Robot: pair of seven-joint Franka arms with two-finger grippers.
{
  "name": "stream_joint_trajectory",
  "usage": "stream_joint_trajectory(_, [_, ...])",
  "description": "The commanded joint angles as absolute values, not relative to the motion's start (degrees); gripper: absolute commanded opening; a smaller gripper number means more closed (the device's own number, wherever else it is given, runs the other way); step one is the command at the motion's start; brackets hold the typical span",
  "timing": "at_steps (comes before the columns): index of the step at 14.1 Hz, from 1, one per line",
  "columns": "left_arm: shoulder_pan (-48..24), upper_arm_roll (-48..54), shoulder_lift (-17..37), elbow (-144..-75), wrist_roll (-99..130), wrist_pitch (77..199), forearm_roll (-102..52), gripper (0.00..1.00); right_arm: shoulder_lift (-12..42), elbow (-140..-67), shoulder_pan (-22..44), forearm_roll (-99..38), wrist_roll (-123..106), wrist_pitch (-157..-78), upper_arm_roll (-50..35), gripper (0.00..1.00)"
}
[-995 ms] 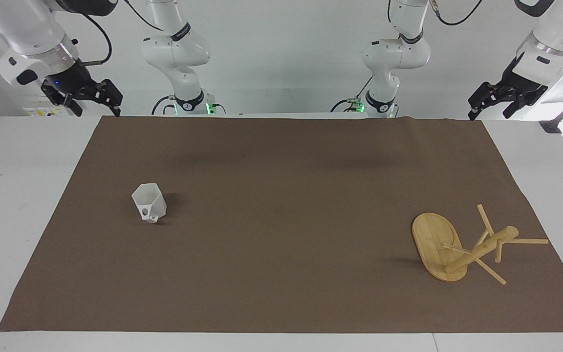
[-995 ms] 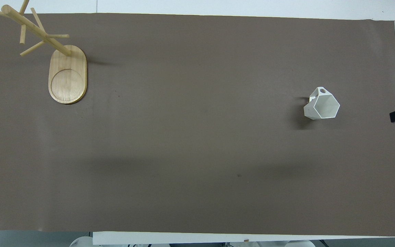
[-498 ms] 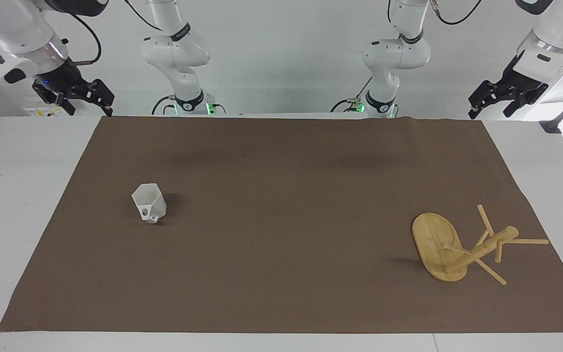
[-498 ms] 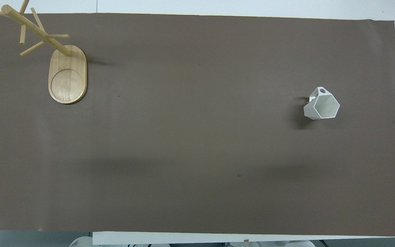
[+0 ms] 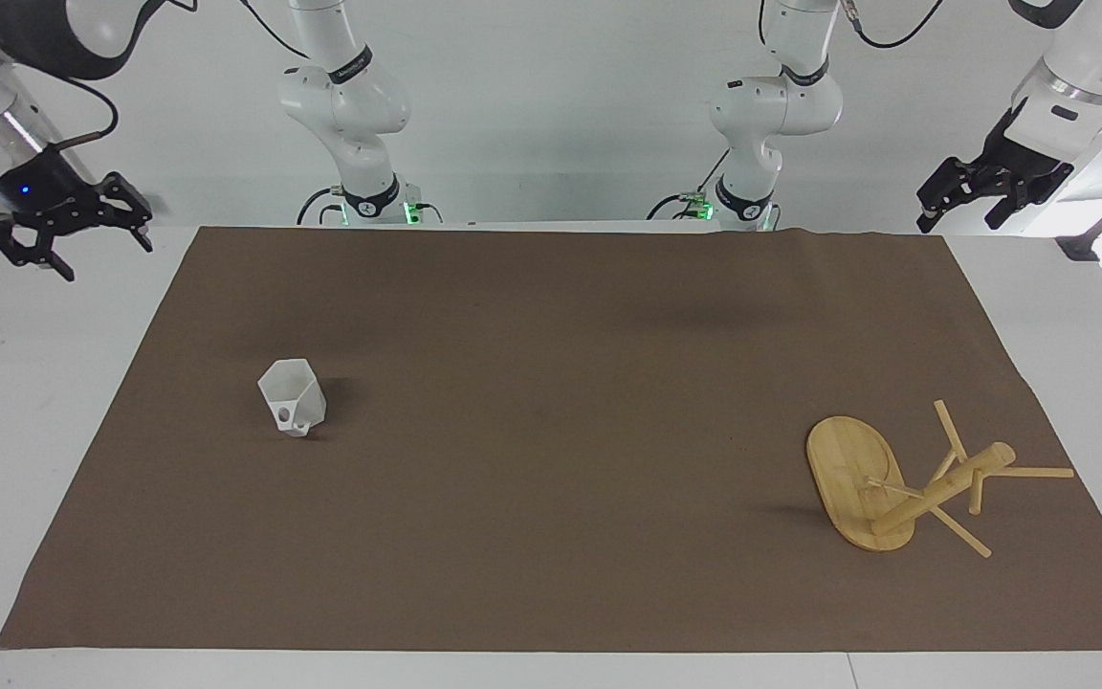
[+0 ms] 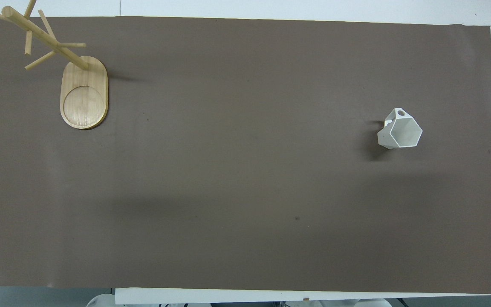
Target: Hang cup on rack
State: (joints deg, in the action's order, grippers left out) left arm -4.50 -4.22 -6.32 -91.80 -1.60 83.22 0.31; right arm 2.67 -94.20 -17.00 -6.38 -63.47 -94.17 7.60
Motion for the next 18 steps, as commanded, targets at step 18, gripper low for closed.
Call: stream_joint_trajectory(18, [-4.04, -3.87, -7.38, -92.55, -2.11, 82.53, 0.18, 1.00, 37.44, -101.95, -30.24, -56.95, -142.03, -83.41, -1.14, 1.00])
